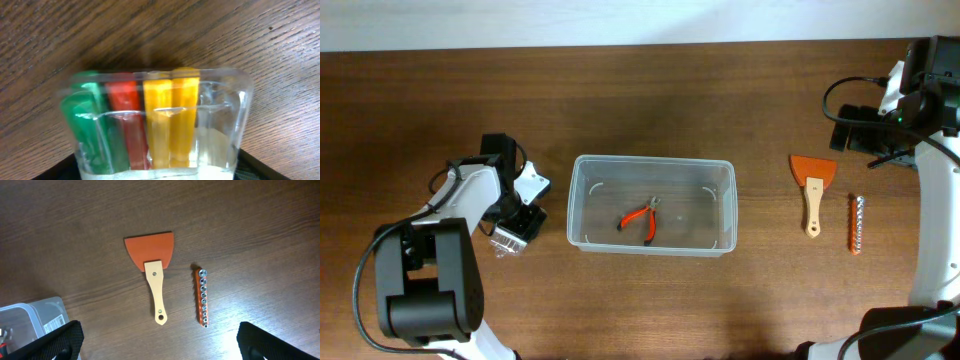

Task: Pack container
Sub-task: 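Move the left gripper to the marker pack and grasp it, then lift the marker pack and lower it into the container, release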

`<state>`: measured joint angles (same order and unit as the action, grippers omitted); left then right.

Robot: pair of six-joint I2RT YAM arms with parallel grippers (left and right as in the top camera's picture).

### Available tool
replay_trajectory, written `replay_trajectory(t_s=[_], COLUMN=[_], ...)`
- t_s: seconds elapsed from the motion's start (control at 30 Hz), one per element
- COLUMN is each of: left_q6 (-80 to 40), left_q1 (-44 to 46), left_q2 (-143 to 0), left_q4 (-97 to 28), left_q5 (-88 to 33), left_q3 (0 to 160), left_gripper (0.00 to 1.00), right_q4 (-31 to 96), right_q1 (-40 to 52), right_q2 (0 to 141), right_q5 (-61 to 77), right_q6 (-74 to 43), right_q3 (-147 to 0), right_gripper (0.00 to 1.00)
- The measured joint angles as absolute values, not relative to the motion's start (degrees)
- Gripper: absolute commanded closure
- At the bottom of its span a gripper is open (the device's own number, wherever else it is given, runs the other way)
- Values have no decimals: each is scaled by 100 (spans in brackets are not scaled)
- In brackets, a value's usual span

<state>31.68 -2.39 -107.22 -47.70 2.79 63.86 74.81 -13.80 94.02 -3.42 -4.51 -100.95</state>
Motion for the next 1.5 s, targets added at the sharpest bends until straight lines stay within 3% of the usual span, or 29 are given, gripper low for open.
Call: replay_trajectory(t_s=[0.4, 0.47, 0.53, 0.6, 0.9, 1.2, 1.5], left_q6=[3164, 3166, 3164, 3166, 3011, 2842, 3483], left_q1=[-239, -239, -239, -239, -244, -169, 1564], left_q2=[-10722, -10722, -10722, -10722, -10838, -10350, -9668], left_q4=[-4768, -4768, -4768, -4768, -5103, -6285, -6775], left_q5=[281, 281, 281, 281, 434, 213, -1216], left_q3=[6386, 6386, 6386, 6386, 6829, 8934, 10331], left_gripper=[55, 67, 91, 98, 98, 98, 98], right_q4=[7483, 7483, 7481, 7483, 7481, 7481, 7483], right_q1=[-1380, -1380, -1380, -1380, -1380, -1380, -1380], right_q2=[9402, 9402, 9402, 9402, 9402, 9402, 9402], right_q5=[-342, -340, -342, -342, -340, -340, -340], right_q6=[-451, -451, -454, -451, -451, -451, -456], right_q3=[-10095, -10095, -10095, -10095, -10095, -10095, -10095], right_gripper=[1, 1, 1, 1, 1, 1, 1])
